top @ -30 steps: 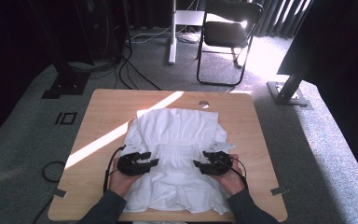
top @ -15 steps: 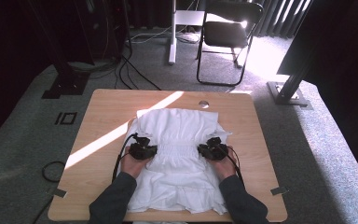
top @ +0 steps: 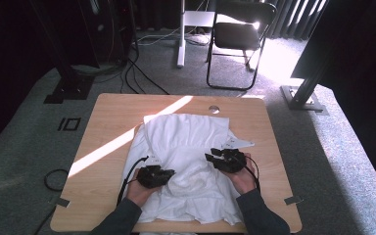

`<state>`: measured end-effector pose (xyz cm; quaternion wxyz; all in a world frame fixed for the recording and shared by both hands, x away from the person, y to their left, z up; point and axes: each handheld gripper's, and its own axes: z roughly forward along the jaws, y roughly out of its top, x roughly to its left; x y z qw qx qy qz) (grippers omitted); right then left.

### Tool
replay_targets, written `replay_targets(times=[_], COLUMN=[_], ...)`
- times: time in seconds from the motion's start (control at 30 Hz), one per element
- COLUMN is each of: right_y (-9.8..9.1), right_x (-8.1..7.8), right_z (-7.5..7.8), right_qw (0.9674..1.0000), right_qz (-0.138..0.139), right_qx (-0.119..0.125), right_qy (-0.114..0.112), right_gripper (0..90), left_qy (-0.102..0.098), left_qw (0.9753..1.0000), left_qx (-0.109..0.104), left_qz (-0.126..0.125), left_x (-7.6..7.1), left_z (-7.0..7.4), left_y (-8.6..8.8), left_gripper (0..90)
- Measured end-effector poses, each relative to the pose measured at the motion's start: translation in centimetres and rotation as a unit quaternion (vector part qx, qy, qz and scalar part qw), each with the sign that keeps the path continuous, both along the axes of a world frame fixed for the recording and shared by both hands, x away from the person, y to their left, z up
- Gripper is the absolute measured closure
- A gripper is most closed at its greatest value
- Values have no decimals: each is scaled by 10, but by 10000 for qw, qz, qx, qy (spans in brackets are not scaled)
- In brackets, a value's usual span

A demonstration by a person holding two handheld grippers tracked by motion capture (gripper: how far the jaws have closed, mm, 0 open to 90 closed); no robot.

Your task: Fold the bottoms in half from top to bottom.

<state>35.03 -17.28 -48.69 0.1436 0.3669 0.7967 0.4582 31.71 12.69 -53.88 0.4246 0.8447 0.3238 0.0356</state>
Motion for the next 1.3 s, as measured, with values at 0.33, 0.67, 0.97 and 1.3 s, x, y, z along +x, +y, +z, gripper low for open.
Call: replay_targets(times=[0.33, 0.67, 0.97, 1.3], right_y=[27, 48, 13, -2], right_x=[-33, -47, -3, 79], right_z=[-13, -55, -25, -57], right_qw=[9986, 9881, 9989, 9937], right_qz=[480, 702, -89, -932], right_qx=[-183, -1160, -459, -559], right_qy=[140, 729, -6, 258], right_gripper=[603, 609, 508, 496], left_qy=[46, -433, -728, -404], left_qw=[9998, 9986, 9915, 9872], left_qx=[58, 21, 152, 361], left_qz=[-176, 311, 1068, 1502], left_x=[-17, 5, 67, 116], left_z=[-3, 23, 37, -4], left_y=[-1, 11, 17, 15], left_gripper=[767, 649, 596, 580])
